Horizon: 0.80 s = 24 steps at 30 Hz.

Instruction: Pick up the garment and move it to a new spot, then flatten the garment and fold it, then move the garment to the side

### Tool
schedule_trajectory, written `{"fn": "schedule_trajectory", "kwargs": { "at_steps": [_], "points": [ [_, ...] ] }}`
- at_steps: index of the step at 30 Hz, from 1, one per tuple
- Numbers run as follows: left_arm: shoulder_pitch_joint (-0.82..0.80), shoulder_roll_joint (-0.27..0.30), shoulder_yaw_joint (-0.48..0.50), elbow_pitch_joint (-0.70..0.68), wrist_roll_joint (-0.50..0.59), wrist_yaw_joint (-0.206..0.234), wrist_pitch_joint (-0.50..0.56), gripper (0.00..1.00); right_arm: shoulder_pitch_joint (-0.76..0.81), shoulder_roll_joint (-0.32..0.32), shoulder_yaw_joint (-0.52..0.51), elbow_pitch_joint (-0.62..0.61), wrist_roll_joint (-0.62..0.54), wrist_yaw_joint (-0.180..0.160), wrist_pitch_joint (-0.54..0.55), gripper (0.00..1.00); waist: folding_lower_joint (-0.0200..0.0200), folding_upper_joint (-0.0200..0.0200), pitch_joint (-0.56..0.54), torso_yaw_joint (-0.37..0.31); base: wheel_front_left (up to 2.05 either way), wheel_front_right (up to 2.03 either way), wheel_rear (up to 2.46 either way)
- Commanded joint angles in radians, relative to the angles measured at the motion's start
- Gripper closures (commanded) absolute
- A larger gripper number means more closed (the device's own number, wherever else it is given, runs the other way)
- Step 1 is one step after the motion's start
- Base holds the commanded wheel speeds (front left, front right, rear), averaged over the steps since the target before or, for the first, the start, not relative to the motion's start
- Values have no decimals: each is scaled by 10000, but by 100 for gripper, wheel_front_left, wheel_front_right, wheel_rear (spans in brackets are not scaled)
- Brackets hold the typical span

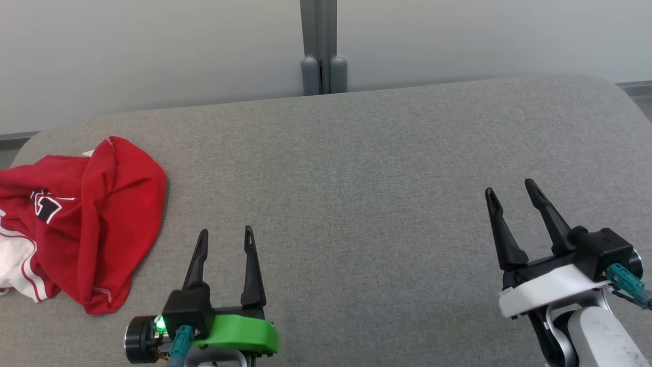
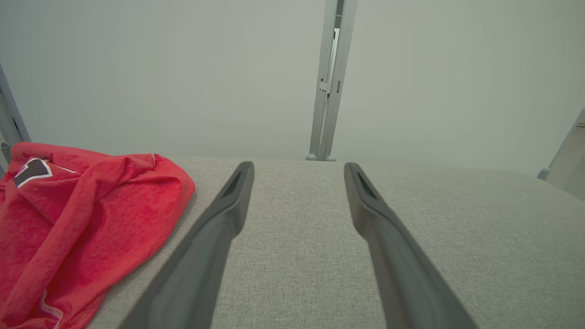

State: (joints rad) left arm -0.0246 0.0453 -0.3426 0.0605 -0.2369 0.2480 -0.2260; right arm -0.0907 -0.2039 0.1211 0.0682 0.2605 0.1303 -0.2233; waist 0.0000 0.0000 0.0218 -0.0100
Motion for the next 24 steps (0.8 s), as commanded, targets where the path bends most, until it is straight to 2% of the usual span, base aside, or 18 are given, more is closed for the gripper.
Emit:
{"fn": "schedule_trajectory", "kwargs": {
  "at_steps": [1,24],
  "points": [
    [95,70,-42,-99,242,97,-87,0,-78,-61,47,-43,-225,6,-122,0,0,0,-6,-10,0,0,0],
    [2,47,641,5,486,-614,-131,0,-244,432,56,226,-918,1,-153,0,0,0,-4,-28,0,0,0]
  ]
}}
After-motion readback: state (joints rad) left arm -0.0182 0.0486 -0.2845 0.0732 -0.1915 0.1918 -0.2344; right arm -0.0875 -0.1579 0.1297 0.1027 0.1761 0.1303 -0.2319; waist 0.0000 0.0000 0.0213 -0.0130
